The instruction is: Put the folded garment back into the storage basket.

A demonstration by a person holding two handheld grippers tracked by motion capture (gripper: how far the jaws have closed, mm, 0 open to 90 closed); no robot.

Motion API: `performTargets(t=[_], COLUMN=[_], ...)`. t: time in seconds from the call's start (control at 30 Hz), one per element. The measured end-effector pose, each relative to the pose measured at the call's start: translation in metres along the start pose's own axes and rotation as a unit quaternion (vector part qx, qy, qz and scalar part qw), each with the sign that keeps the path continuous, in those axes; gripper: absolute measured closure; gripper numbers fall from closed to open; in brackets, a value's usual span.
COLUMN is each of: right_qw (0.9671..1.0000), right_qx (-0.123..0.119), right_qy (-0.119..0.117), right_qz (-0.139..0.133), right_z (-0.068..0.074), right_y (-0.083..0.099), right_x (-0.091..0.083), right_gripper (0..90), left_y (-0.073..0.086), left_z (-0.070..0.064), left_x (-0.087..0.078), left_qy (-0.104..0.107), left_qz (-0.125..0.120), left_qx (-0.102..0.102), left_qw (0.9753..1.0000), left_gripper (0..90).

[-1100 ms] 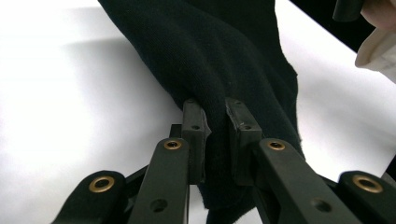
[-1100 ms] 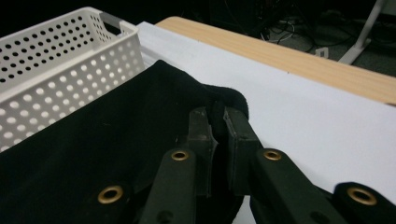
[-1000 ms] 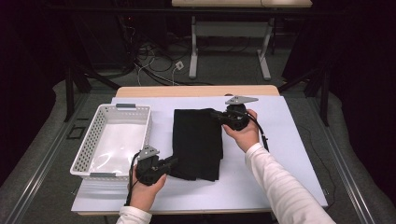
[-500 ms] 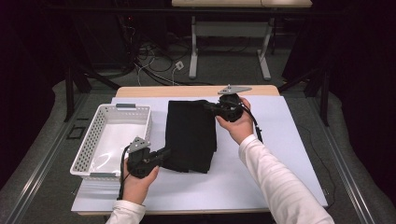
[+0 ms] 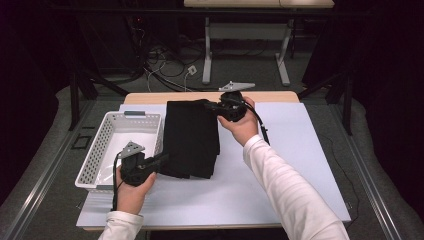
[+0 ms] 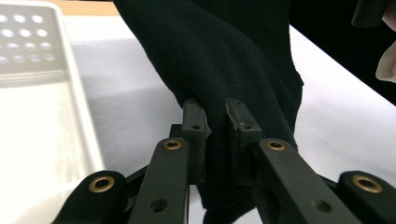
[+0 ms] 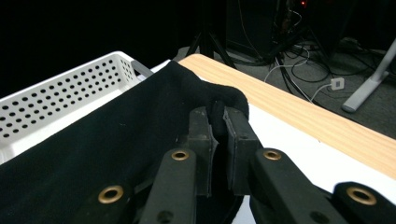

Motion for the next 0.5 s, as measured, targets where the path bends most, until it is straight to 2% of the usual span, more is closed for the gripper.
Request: performTargets(t=[0.5], right_qw=[0.9998], right_qx=[-0.012], right_qy=[-0.015], right_qz=[-0.006], right_z=[0.026], right_y=[-0.029], right_x=[0.031], right_gripper=[82.5], left_y=[-0.009], left_z=[0.038], left_x=[-0.03], left_qy=[-0.025], left_qz=[-0.017], left_qx=[-0.018], left_qw=[0.9994], left_gripper=[80.1])
Point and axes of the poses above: each handheld gripper's, and its own axes: x roughly forward along the jaws, y roughly out of its underside, z roughly to its left, the point moved 5 cm from there along x, roughly forward along the jaws, and after that the axes turned 5 degrees about z, right-handed, at the moved point
